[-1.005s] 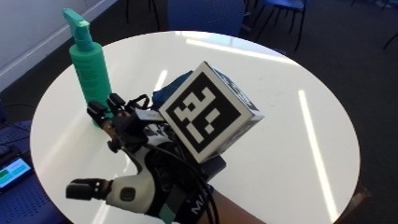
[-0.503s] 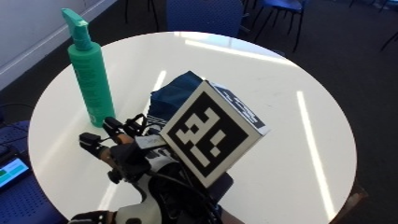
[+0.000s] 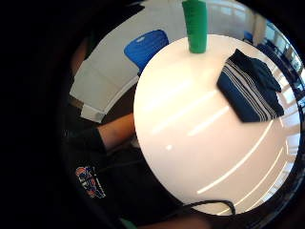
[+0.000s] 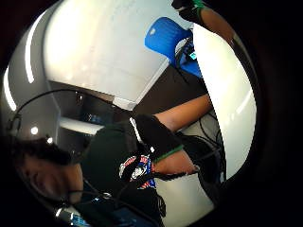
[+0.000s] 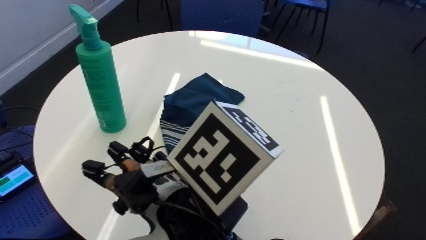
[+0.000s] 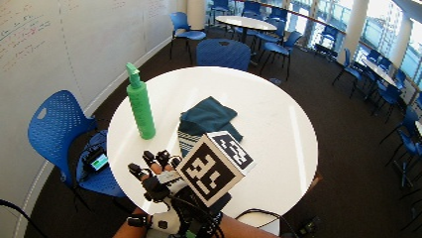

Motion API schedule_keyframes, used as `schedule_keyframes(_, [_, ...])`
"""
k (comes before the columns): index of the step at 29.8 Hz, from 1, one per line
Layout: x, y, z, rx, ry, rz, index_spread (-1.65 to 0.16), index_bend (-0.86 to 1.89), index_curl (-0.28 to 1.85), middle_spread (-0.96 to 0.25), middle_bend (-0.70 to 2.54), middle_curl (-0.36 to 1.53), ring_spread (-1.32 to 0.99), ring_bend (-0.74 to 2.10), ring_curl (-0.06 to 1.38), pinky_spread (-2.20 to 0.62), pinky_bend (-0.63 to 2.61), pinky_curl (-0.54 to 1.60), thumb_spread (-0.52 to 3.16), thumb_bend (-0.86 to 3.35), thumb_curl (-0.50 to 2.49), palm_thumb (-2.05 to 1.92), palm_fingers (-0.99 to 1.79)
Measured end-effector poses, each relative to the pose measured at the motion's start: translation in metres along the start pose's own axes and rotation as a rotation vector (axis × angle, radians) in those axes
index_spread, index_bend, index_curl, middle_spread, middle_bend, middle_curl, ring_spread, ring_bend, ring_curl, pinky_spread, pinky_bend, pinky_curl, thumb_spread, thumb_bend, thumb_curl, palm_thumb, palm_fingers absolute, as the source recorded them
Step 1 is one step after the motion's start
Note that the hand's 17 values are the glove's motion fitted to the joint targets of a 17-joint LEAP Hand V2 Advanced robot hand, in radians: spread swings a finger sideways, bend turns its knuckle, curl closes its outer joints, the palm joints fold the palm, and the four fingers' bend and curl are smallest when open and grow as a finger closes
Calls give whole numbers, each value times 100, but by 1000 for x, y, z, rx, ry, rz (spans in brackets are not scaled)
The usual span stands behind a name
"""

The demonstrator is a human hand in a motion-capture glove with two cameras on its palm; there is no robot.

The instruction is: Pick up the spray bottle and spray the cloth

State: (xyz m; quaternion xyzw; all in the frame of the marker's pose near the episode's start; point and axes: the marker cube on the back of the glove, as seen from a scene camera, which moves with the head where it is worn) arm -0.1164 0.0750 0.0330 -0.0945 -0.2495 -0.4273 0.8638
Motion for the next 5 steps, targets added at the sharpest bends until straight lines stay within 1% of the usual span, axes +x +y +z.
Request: schedule_keyframes(5, [-2,0,-1,1,4,-7,-45,34,38,-4,21,34,0,17,22,20,16,25,105,-3,33,40,27])
